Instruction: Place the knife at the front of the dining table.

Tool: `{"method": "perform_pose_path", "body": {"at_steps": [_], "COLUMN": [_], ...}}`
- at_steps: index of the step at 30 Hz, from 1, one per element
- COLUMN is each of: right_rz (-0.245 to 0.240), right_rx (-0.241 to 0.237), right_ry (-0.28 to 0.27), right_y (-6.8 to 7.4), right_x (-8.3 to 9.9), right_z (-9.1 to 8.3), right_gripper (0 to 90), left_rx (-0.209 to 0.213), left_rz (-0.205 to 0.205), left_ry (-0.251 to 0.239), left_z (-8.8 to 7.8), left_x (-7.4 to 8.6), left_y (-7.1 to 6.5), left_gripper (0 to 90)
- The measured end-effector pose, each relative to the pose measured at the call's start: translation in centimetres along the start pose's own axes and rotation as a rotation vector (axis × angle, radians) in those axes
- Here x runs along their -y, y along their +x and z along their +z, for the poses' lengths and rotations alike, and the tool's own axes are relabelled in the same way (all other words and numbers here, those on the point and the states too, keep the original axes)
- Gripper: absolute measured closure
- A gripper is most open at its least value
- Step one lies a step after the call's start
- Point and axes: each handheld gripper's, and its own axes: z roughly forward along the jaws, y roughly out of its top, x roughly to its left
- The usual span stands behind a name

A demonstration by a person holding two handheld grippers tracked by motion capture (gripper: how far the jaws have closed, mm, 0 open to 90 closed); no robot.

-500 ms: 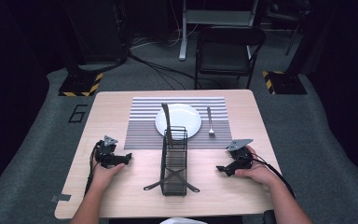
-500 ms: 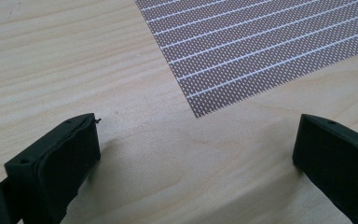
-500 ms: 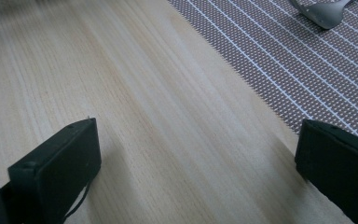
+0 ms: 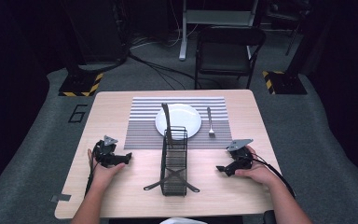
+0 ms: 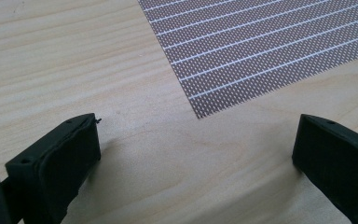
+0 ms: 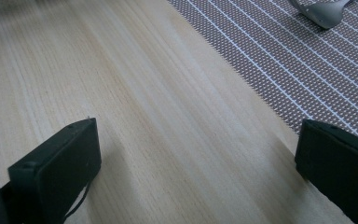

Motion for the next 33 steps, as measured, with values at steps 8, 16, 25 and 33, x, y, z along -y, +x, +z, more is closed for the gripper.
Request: {"method": "perform_pose_path", "body": {"at_steps": [8, 16, 25, 33], "right_rz": [0.000, -0.005, -0.006, -0.006], "right_rx": [0.000, -0.001, -0.001, -0.001], "right_ry": [0.000, 0.002, 0.001, 0.001], "right_y": [0.0, 0.0, 0.0, 0.0], "right_x": [0.0, 0.0, 0.0, 0.0], "right_z": [0.0, 0.0, 0.0, 0.0], "right_gripper": [0.0, 0.0, 0.0, 0.0], "left_rx": [-0.013, -0.013, -0.008, 0.017], "left_rz": [-0.012, -0.014, -0.003, -0.053], "left_ry": [-0.002, -0.005, 0.003, 0.023], "left_z": [0.0, -0.5, -0.7, -1.2], "left_x": [0.0, -0.2, -0.3, -0.7], "left_y": [-0.1, -0.3, -0.5, -0.6], "left_gripper": [2.0, 16.0, 25.0, 29.9]}}
